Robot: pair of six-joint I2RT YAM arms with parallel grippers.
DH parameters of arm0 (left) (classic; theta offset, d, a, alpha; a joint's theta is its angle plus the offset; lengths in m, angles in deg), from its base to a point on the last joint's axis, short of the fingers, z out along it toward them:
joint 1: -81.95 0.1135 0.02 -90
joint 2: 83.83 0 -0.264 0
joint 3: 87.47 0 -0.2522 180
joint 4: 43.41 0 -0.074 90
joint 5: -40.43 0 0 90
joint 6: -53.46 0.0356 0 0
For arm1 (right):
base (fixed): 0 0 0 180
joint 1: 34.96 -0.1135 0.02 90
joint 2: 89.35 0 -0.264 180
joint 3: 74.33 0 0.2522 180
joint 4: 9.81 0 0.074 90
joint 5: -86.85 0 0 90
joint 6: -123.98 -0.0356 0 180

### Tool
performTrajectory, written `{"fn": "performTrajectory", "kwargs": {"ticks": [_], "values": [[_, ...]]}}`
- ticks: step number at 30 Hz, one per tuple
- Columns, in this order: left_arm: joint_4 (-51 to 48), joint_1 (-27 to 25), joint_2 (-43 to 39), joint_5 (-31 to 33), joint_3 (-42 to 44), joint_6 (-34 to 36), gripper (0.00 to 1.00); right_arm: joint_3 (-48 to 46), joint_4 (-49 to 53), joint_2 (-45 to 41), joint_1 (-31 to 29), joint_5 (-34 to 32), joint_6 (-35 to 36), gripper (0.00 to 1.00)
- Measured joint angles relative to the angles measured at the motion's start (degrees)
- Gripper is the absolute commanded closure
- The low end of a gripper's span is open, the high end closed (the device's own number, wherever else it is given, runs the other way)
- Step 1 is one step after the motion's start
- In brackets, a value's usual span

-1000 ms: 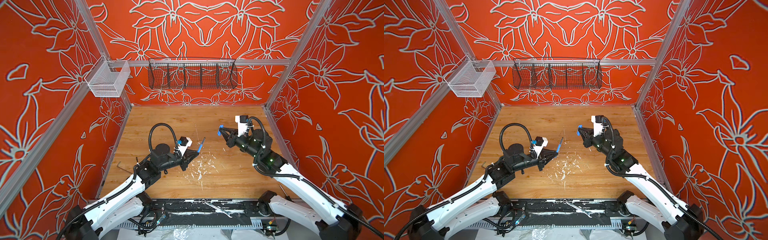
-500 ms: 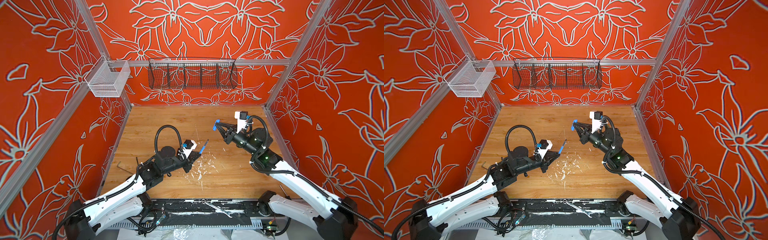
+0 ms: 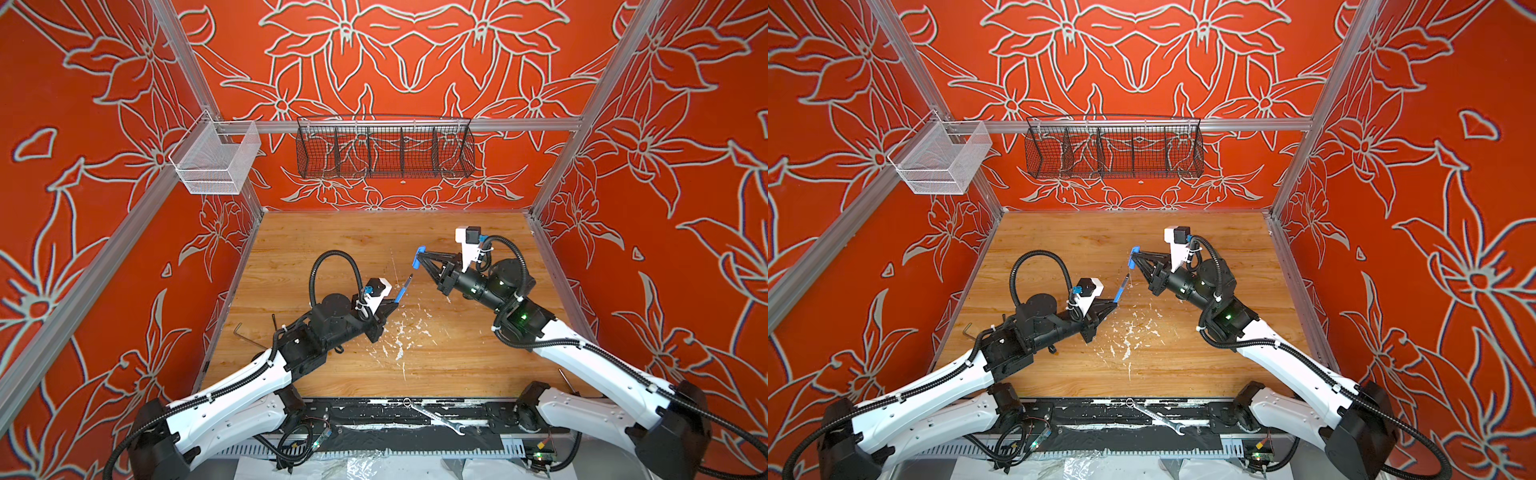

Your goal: Insert the pens into the pen caps

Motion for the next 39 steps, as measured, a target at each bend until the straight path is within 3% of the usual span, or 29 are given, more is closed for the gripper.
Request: {"fn": "performTrajectory", "kwargs": {"ticks": [39], "values": [[1.42,0.00,-0.17,0.48,0.00,-0.42,1.00,-5.95,-9.49,0.61,-2.16,-0.04,-4.07,0.95]]}}
